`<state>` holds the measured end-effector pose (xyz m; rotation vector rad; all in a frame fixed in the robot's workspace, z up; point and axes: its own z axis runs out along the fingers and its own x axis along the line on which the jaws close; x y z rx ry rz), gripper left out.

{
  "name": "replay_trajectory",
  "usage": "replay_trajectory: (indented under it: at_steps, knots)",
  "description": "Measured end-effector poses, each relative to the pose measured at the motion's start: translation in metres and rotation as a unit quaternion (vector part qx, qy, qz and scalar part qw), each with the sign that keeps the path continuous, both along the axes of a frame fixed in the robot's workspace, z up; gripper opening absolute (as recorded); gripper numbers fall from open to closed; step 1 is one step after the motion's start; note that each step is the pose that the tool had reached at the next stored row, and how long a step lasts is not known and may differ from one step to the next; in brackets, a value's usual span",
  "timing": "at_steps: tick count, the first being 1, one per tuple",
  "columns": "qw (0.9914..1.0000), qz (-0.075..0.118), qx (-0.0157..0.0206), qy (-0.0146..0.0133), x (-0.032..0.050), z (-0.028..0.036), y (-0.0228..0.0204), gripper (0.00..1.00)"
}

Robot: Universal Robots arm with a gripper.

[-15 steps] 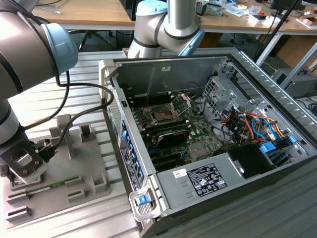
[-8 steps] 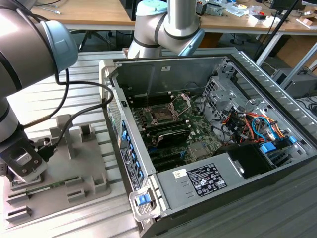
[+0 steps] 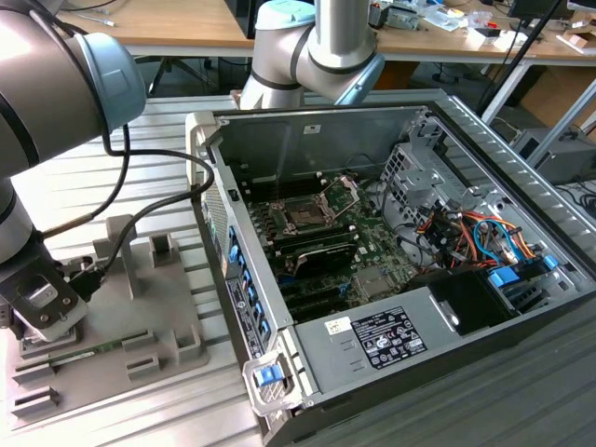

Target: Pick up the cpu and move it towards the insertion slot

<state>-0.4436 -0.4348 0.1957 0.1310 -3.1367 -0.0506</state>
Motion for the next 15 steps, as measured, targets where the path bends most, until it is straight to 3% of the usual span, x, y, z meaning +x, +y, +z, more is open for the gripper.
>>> replay_trajectory:
  at_steps: [15]
  knots:
    - [1.0,0.0,0.0004,0.0001,0.0,0.0061,0.0,0.55]
